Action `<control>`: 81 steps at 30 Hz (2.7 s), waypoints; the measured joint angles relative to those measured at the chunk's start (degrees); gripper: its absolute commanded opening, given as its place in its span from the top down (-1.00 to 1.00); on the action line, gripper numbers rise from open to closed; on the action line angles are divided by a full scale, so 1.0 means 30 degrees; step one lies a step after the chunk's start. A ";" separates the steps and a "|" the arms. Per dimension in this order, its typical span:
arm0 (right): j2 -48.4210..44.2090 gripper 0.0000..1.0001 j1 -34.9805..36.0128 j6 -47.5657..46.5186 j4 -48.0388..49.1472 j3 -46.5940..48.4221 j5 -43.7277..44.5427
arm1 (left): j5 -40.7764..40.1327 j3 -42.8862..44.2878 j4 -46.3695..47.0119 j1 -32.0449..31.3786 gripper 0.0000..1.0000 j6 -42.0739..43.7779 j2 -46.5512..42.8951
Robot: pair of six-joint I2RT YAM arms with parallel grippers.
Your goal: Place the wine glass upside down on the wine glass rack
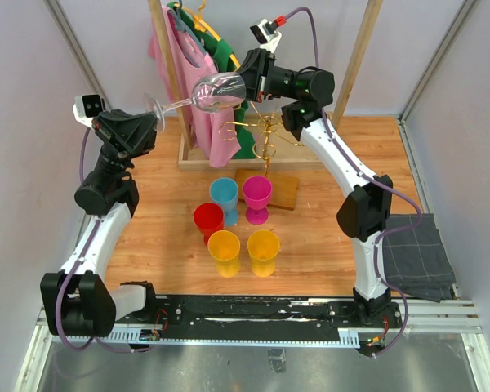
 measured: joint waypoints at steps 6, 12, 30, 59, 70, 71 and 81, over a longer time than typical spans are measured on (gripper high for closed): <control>0.0015 0.89 0.0000 -0.0044 0.0000 0.0000 0.0087 | -0.0058 0.0029 -0.0007 -0.0015 0.99 -0.0007 0.0007; 0.0015 0.53 0.0000 -0.0036 0.0073 -0.0029 0.0284 | 0.0240 0.0685 -0.0022 -0.0029 0.99 0.0000 0.0248; -0.1129 0.08 -0.2521 0.0546 0.1049 -0.3279 0.0816 | 0.0080 0.2965 -0.0007 0.0211 0.99 0.0022 0.0969; -1.4477 -0.01 -0.5297 -1.5409 -1.5744 -0.9500 0.1319 | 0.6688 0.3665 -0.6936 0.3483 0.99 0.2273 0.2892; -1.5373 -0.01 -0.5464 -1.6575 -1.7180 -1.0076 0.1778 | 0.7184 0.7060 -1.9875 0.3497 1.00 1.1176 0.1792; -1.5387 -0.01 -0.5464 -1.6582 -1.7194 -1.0076 0.1792 | 0.7198 0.7060 -2.0356 0.3497 0.99 1.1519 0.1763; -1.5402 -0.01 -0.5464 -1.6575 -1.7354 -1.0229 0.2069 | 0.7184 0.6907 -2.3387 0.3206 1.00 1.3646 0.2084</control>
